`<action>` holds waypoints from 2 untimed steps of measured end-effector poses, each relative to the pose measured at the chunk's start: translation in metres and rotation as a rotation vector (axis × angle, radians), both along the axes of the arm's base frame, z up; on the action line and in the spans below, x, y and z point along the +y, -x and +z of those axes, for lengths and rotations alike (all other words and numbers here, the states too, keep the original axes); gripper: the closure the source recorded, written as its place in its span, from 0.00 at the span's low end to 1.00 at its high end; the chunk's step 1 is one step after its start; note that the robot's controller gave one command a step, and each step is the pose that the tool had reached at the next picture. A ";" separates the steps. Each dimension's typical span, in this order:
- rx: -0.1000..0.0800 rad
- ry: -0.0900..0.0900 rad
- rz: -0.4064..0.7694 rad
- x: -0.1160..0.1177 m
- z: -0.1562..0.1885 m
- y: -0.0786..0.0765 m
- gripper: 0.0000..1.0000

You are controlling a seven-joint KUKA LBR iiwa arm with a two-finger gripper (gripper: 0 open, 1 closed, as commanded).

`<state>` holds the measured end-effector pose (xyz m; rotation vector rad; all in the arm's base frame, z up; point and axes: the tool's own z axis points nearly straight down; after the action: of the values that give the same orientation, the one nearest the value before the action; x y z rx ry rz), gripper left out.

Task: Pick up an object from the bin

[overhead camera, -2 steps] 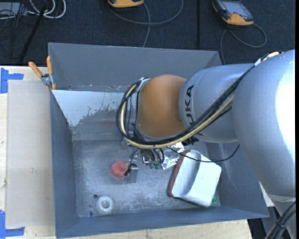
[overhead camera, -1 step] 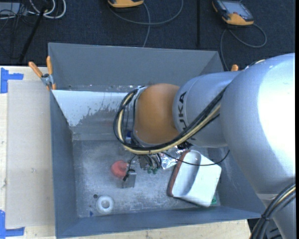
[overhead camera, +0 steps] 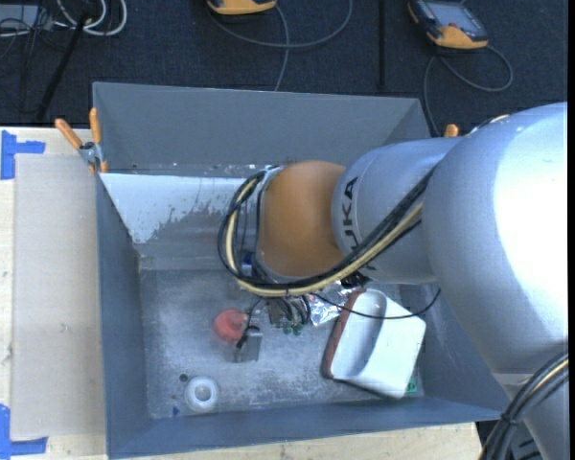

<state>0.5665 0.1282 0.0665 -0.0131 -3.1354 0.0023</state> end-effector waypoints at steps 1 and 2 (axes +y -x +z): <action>-0.002 0.000 -0.002 0.000 0.001 -0.001 1.00; -0.014 -0.004 -0.004 0.000 0.079 -0.003 1.00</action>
Offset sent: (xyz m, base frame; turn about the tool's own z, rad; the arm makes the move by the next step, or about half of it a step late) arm 0.0000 0.0000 0.0000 0.0000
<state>0.5693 0.1284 0.1454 -0.0200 -3.1489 -0.0033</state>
